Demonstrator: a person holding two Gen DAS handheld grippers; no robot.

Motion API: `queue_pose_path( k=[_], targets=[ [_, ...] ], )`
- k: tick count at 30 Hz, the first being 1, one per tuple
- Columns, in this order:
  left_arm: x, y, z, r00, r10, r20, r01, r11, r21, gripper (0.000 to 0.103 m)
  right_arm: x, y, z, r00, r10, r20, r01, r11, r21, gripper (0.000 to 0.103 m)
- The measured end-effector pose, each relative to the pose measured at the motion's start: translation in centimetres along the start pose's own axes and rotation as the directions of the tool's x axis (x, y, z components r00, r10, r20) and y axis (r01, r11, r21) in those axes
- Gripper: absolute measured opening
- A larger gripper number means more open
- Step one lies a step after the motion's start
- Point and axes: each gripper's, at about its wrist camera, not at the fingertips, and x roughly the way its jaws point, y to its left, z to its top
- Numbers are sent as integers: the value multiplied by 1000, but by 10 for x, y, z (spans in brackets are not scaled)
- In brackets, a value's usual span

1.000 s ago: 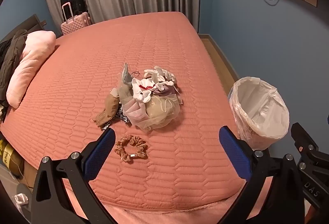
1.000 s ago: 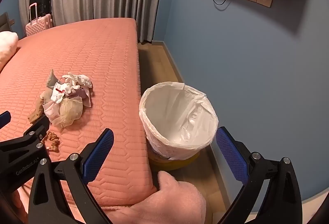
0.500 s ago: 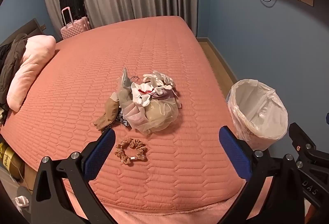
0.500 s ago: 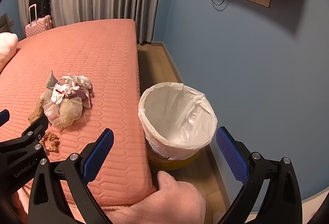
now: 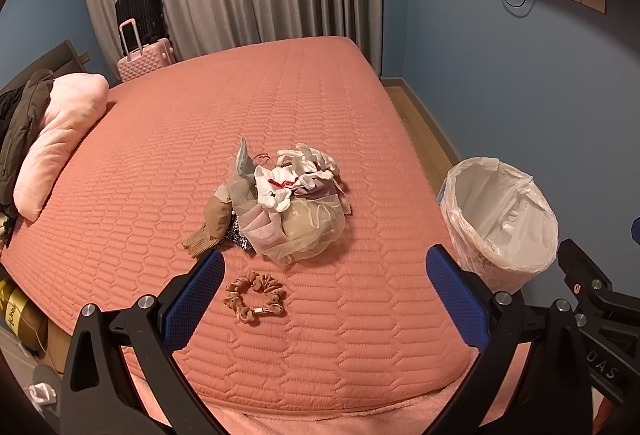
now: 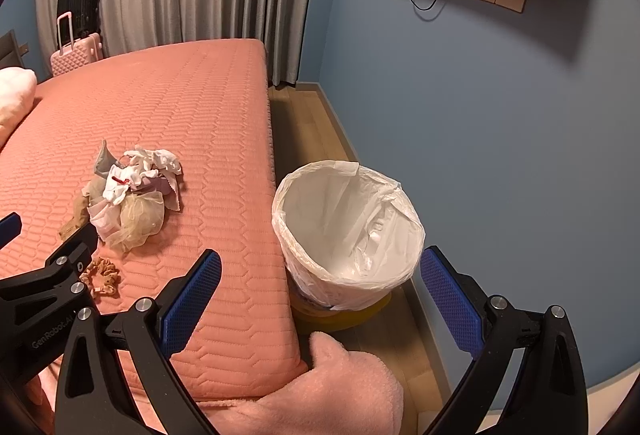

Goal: Collect trash

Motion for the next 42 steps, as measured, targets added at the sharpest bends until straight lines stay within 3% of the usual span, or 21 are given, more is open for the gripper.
queue_pose_path(
  k=[42],
  targets=[
    [-1,5,-2,1000,-15,6,15,1000,-18,96,-2,1,-1,1000,3,2,-3,1000,4,97]
  ],
)
